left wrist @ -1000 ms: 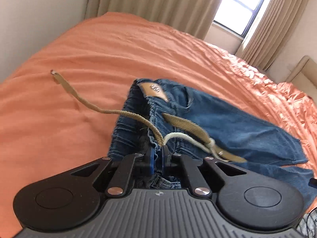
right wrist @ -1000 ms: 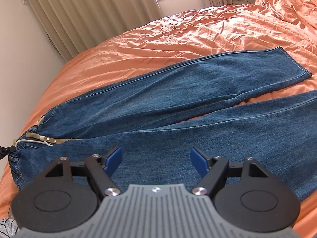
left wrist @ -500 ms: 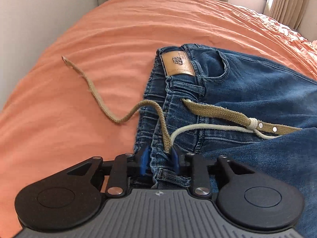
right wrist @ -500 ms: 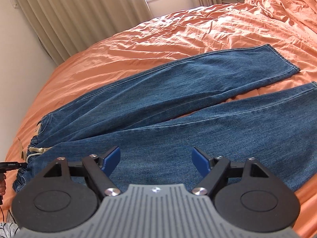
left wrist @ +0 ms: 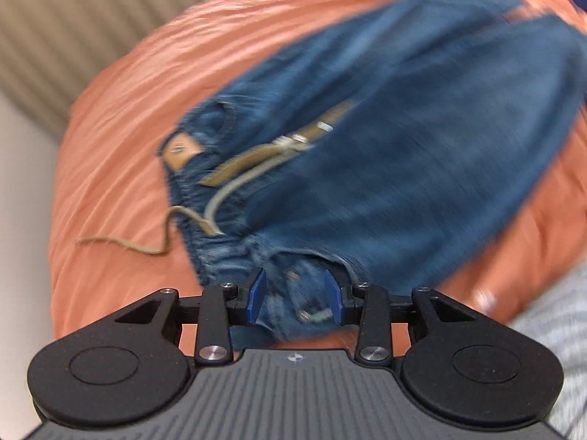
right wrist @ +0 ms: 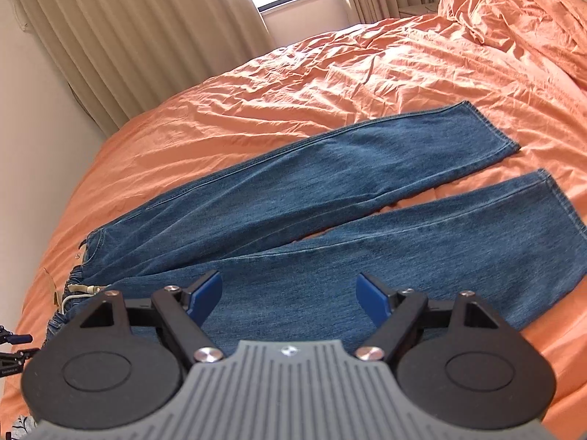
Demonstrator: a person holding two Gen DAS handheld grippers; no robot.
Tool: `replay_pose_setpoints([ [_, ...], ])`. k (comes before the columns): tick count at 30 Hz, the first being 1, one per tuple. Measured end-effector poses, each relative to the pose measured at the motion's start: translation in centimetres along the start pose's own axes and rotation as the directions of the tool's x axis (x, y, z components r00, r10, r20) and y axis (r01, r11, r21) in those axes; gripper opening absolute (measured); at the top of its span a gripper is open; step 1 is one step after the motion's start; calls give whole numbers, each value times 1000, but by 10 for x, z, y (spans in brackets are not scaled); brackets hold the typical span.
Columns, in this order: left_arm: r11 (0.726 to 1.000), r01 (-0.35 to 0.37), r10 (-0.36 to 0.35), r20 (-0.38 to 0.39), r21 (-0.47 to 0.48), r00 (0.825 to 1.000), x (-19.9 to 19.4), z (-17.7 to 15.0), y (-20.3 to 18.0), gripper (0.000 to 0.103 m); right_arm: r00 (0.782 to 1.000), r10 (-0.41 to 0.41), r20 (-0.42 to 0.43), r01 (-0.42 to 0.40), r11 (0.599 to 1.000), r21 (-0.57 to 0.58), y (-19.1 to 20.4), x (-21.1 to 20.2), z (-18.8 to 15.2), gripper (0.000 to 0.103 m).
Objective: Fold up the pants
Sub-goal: 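Lift the waistband with the left tool while the right tool grasps a leg hem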
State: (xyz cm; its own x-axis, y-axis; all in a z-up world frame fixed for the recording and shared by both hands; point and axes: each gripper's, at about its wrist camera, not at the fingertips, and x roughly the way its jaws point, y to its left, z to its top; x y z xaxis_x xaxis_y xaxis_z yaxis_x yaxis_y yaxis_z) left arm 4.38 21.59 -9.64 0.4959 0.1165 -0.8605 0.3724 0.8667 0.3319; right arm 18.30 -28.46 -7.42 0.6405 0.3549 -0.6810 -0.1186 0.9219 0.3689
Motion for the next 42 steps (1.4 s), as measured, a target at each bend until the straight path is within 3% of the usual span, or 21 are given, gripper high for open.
replay_pose_setpoints([
  [3, 987, 33, -28, -37, 157, 999, 6, -1, -36, 44, 1000, -4, 14, 4, 1000, 1, -10, -28, 18, 77],
  [8, 925, 44, -29, -46, 376, 999, 23, 4, -92, 44, 999, -33, 16, 33, 999, -5, -29, -83, 58, 77],
  [12, 882, 65, -46, -52, 467, 998, 38, 10, -125, 44, 997, -80, -14, 80, 997, -13, -52, -123, 81, 77],
  [15, 859, 33, -4, -58, 512, 998, 49, 12, -141, 42, 987, -159, -20, 157, 986, -52, -74, -149, 90, 77],
  [17, 856, -7, 34, -43, 518, 998, 51, 13, -146, 29, 977, -215, -15, 212, 972, -105, -90, -161, 90, 74],
  [18, 861, -16, 38, -33, 508, 999, 49, 12, -146, 27, 969, -247, -12, 242, 959, -148, -98, -163, 87, 74],
  [21, 891, -55, 58, 5, 450, 998, 41, 13, -141, 16, 953, -302, -2, 287, 909, -303, -121, -159, 69, 61],
  [23, 914, -89, 79, 42, 395, 996, 33, 16, -136, 9, 949, -315, -7, 287, 871, -399, -139, -147, 54, 45],
  [27, 962, -176, 153, 121, 209, 981, 17, 33, -126, 5, 956, -293, 15, 251, 789, -562, -165, -113, 23, 45],
  [30, 979, -192, 181, 144, 71, 973, 6, 45, -116, 5, 943, -332, -4, 250, 720, -647, -180, -79, 3, 45],
  [34, 977, -211, 209, 124, 3, 970, 3, 56, -115, 5, 917, -399, -20, 218, 541, -812, -197, -29, -40, 41],
  [37, 973, -225, 229, 114, -46, 967, 3, 59, -112, 5, 892, -450, 26, 209, 362, -909, -209, -1, -73, 24],
  [39, 968, -238, 246, 107, -78, 963, 2, 62, -112, 5, 893, -444, 71, 209, 269, -940, -216, 11, -87, 22],
  [42, 961, -251, 261, 85, -119, 961, 4, 67, -111, 5, 904, -409, 126, 212, 173, -962, -221, 22, -99, 22],
])
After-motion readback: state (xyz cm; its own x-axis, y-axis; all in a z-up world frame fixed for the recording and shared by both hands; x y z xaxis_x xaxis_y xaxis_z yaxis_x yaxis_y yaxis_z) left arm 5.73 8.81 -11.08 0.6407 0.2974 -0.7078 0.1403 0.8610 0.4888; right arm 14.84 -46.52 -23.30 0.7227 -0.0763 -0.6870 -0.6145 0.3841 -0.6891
